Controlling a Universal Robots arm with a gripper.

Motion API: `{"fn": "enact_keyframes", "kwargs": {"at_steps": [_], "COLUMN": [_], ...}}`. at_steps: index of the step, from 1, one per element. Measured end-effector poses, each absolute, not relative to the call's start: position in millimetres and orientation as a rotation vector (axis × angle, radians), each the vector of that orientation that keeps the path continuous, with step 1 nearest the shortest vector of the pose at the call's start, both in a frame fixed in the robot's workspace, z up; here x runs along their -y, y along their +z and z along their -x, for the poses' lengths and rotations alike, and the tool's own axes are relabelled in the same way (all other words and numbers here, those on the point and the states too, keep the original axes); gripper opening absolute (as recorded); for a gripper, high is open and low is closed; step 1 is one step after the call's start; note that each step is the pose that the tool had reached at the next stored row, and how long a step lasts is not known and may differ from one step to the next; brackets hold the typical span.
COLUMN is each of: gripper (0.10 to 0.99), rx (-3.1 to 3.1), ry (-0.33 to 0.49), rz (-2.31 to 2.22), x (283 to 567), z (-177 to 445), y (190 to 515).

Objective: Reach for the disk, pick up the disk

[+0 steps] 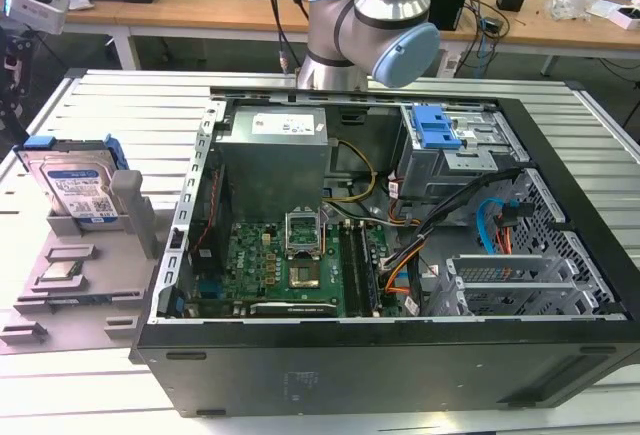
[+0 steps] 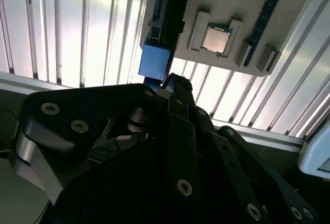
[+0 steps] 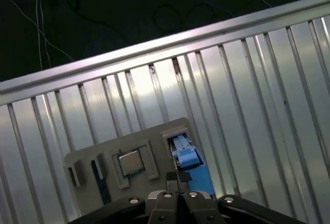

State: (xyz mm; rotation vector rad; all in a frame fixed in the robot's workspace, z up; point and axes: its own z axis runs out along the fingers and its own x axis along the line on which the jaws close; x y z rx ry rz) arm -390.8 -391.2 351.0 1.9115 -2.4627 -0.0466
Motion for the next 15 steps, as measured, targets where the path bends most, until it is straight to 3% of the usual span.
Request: {"fn": "enact_keyframes", "kwargs": {"at_steps": [15], "gripper": [0.106], "rx": [2.213], "ry": [-0.042], "rz": [-2.191], "x": [391.2], "z": [390.8], "y": [351.1]}}
